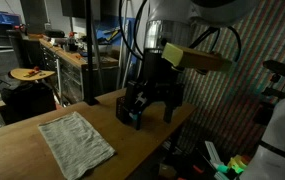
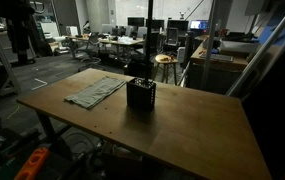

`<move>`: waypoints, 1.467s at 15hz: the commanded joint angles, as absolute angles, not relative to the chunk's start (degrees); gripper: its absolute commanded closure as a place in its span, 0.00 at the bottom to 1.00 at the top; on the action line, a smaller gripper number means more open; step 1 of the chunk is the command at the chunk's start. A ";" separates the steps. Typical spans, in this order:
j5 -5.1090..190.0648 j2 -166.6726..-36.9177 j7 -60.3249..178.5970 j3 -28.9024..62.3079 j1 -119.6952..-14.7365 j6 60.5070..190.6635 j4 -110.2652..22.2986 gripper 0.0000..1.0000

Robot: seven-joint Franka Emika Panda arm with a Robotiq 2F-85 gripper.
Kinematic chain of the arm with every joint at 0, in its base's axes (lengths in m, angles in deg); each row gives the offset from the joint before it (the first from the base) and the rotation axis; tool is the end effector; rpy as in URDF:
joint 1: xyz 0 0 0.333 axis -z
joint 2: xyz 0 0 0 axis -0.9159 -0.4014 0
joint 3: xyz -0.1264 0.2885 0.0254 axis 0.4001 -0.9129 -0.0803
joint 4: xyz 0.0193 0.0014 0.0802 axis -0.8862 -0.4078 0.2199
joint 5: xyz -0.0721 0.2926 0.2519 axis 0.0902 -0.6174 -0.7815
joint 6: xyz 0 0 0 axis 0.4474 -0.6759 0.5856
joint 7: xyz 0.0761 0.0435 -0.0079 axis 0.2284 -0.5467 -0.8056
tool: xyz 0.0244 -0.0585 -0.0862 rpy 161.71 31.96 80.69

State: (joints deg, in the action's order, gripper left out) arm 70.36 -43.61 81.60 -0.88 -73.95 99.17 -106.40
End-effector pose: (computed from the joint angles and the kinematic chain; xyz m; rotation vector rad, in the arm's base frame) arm 0.2905 0.1357 0.4287 -2.9933 0.4346 0.2154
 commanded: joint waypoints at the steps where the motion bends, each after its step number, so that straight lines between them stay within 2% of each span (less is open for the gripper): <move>1: 70.17 -43.52 81.37 -1.21 -73.52 99.00 -106.20 0.00; 7: 71.48 -48.40 77.74 -4.29 -75.21 104.20 -103.51 0.00; 15: 72.06 -54.17 70.75 -5.18 -79.06 123.87 -105.44 0.00; 22: 79.69 -65.37 66.38 -3.87 -77.53 138.76 -100.69 0.00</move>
